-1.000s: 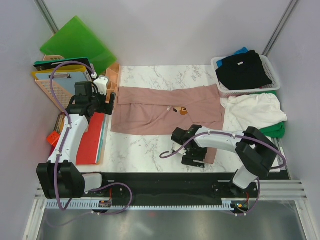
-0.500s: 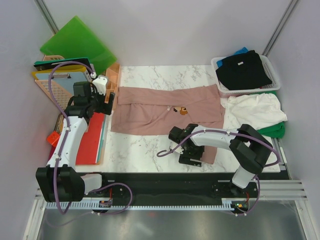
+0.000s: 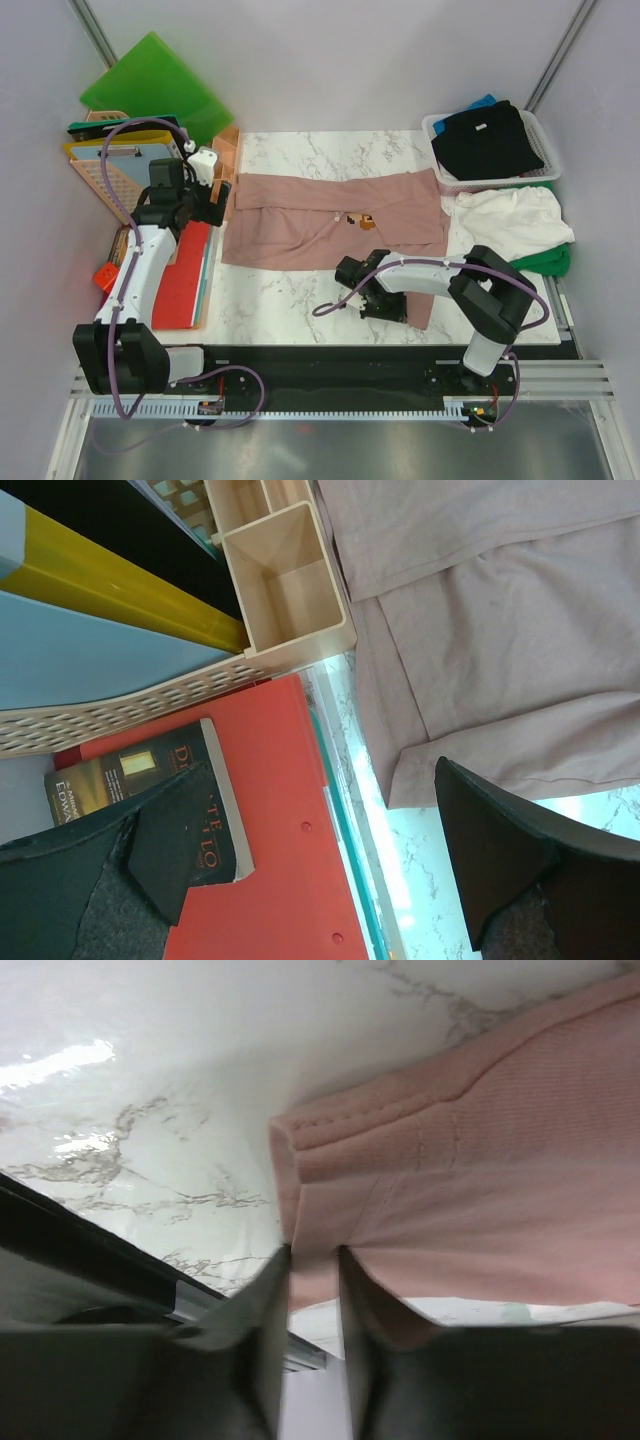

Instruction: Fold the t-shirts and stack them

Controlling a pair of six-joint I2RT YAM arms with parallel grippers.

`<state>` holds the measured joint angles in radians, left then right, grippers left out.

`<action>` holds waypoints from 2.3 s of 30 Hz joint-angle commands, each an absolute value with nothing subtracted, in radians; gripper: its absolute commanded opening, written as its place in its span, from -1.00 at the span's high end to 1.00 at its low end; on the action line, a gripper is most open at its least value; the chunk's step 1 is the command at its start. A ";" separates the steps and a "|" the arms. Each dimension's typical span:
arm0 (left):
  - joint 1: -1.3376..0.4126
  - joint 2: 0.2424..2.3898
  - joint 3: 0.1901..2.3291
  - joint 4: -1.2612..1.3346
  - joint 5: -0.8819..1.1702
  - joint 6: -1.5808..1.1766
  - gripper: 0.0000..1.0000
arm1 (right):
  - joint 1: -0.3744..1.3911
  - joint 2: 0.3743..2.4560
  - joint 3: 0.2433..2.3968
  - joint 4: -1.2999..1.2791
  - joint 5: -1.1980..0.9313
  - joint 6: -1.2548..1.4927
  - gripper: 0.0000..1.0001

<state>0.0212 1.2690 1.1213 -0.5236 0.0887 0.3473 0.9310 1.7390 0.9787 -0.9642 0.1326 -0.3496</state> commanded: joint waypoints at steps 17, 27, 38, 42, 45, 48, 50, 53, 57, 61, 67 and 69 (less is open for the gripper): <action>-0.026 1.258 1.074 -0.494 0.083 0.376 -1.00 | 0.923 1.554 1.121 -1.015 0.301 -0.331 1.00; -0.031 1.226 1.020 -0.482 0.091 0.385 -1.00 | 0.743 1.577 1.259 -0.939 0.367 -0.305 1.00; -0.040 1.195 0.986 -0.488 0.095 0.399 -1.00 | 0.585 1.741 1.437 -0.848 0.399 -0.416 1.00; -0.044 1.192 0.976 -0.494 0.094 0.403 -1.00 | 0.525 1.778 1.531 -0.842 0.408 -0.469 1.00; -0.049 1.200 0.971 -0.494 0.095 0.405 -1.00 | 0.483 1.810 1.597 -0.842 0.411 -0.494 1.00; -0.058 1.210 0.976 -0.494 0.094 0.407 -1.00 | 0.451 1.851 1.649 -0.844 0.420 -0.518 1.00; -0.069 1.210 0.976 -0.495 0.094 0.403 -1.00 | 0.431 1.882 1.666 -0.844 0.422 -0.531 1.00; -0.083 1.215 0.976 -0.503 0.087 0.403 -1.00 | 0.390 1.916 1.698 -0.841 0.411 -0.540 1.00; -0.103 1.223 0.962 -0.509 0.118 0.394 -1.00 | 0.348 1.951 1.729 -0.842 0.391 -0.545 1.00; -0.193 1.279 0.939 -0.514 0.109 0.438 -1.00 | 0.334 1.973 1.730 -0.841 0.384 -0.543 1.00; -0.288 1.396 0.945 -0.519 0.020 0.567 -1.00 | 0.331 1.962 1.730 -0.850 0.354 -0.519 1.00; -0.291 1.422 0.956 -0.509 -0.027 0.594 -1.00 | 0.331 1.954 1.723 -0.851 0.348 -0.514 1.00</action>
<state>-0.2825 1.3960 0.9466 -0.5262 0.0521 0.4839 0.3302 1.9778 1.6871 -0.8474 0.3614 -0.5274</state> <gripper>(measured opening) 0.996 0.010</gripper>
